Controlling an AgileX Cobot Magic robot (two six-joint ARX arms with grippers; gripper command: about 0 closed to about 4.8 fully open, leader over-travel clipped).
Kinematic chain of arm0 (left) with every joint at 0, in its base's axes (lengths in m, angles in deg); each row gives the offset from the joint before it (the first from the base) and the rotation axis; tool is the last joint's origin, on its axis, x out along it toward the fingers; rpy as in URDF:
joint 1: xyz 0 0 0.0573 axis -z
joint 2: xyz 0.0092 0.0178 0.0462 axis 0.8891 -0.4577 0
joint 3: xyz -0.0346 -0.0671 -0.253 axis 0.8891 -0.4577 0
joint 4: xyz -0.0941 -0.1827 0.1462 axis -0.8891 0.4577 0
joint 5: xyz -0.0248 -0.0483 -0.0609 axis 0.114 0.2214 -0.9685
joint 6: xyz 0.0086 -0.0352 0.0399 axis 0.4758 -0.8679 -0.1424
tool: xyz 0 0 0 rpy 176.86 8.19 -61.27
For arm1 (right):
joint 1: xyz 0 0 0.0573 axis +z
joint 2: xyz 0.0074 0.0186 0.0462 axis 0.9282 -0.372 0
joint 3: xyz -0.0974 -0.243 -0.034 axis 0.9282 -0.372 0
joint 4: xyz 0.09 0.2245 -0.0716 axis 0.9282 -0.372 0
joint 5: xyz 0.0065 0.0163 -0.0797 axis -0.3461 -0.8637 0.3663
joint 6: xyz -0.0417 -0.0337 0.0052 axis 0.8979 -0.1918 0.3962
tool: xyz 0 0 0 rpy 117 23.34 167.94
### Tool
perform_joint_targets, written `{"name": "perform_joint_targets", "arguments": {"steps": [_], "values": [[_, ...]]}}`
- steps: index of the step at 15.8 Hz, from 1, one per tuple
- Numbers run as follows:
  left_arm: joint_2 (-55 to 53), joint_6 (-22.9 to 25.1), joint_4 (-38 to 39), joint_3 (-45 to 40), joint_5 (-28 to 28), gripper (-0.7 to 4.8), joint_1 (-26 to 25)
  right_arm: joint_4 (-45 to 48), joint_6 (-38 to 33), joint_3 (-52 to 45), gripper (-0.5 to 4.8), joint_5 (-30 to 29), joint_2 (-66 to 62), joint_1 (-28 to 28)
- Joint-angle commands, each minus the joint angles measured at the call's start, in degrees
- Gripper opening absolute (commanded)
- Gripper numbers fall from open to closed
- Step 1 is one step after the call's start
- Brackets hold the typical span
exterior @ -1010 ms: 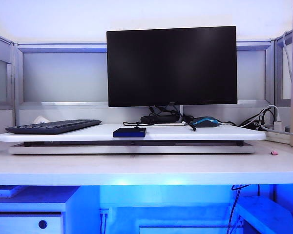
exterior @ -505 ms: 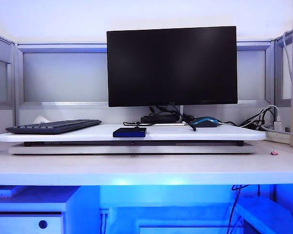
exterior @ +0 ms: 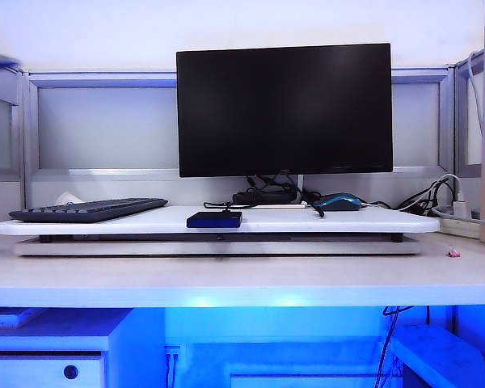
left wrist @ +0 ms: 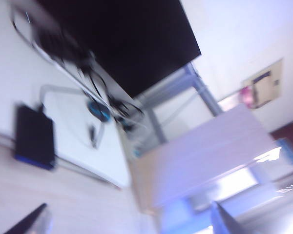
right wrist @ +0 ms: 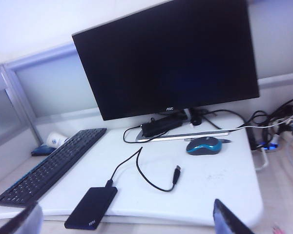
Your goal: Unplug the data cable of the portable hard drive.
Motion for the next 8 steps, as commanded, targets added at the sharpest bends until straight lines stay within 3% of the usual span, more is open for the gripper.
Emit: {"name": "perform_joint_targets", "arguments": {"steps": [1, 5, 8], "values": [[-7.8, -7.7, -9.3, 0.4, -1.3, 4.4, 0.8, 3.1, 0.2, 2.7, 4.79, -2.0, -5.9, 0.1], [-26.9, -10.7, -17.6, 0.6, -1.7, 4.41, 4.3, 7.1, 0.4, 2.9, 4.79, -2.0, -13.4, 0.1], [-39.3, -13.7, -22.9, 3.2, -3.3, 4.72, 6.3, 8.4, 0.3, 2.9, 4.79, -2.4, -16.4, 0.1]]}}
